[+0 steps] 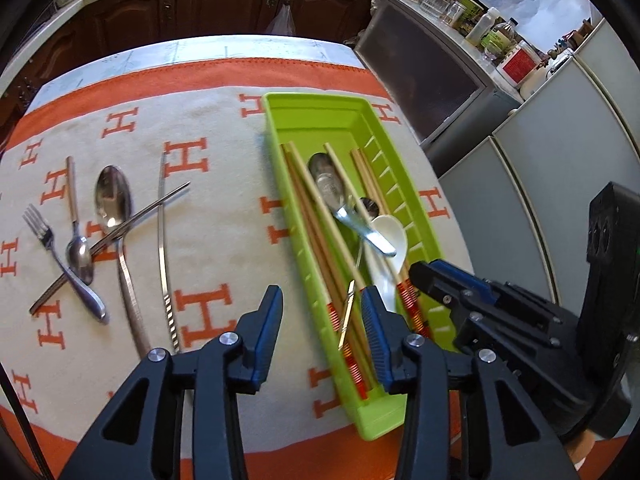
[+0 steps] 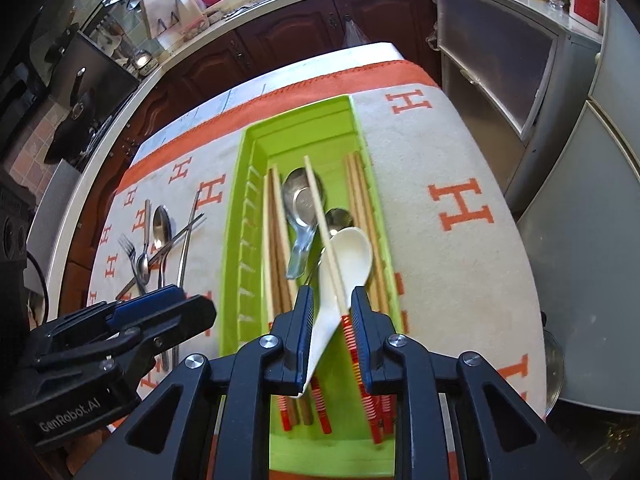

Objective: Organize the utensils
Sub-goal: 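Carry both red-striped chopsticks into the tray and open both tools, then reach both tools toward the remaining fork and large silver spoon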

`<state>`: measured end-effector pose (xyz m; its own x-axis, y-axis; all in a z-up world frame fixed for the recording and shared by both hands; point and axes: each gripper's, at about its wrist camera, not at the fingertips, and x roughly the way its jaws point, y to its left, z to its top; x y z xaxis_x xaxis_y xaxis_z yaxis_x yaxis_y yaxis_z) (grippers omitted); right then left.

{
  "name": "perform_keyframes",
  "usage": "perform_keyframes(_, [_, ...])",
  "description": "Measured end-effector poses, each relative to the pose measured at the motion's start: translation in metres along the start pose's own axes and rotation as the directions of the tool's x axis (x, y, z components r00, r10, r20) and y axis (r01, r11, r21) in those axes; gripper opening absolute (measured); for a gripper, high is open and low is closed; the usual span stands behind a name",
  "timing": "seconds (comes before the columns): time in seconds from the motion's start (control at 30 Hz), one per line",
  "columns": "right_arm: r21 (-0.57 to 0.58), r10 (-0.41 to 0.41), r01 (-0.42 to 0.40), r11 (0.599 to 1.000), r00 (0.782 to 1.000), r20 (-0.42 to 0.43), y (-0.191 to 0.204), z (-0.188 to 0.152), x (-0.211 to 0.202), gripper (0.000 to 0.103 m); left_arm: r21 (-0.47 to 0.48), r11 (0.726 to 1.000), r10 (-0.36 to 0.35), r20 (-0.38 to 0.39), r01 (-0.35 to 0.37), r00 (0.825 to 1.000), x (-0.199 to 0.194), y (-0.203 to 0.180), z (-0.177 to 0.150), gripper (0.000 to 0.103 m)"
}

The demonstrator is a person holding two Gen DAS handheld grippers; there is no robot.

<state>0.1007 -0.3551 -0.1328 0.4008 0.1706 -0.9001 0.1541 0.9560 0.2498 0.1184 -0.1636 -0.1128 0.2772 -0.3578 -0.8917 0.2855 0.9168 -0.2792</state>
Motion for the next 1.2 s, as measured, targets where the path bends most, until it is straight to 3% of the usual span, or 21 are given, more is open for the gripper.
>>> perform_keyframes(0.17, [-0.029, 0.000, 0.000, 1.000, 1.000, -0.004, 0.013, -0.013, -0.010, 0.020, -0.013, 0.999, 0.052, 0.004, -0.052, 0.999, -0.015, 0.021, -0.020, 0.039])
perform_keyframes(0.63, [-0.096, 0.039, -0.042, 0.995, 0.999, -0.027, 0.057, -0.036, -0.035, 0.020, -0.118, 0.988, 0.109, 0.054, -0.102, 0.993, -0.064, 0.084, -0.059, 0.042])
perform_keyframes(0.9, [-0.173, 0.087, -0.096, 0.980, 0.994, -0.062, 0.106, -0.029, -0.035, 0.020, -0.173, 0.976, 0.146, 0.080, -0.130, 0.986, -0.089, 0.120, -0.057, 0.046])
perform_keyframes(1.2, [-0.174, 0.139, -0.161, 0.972, 0.982, -0.131, 0.151, -0.005, -0.007, 0.020, -0.196, 0.967, 0.176, 0.072, -0.159, 0.982, -0.102, 0.171, -0.043, 0.047])
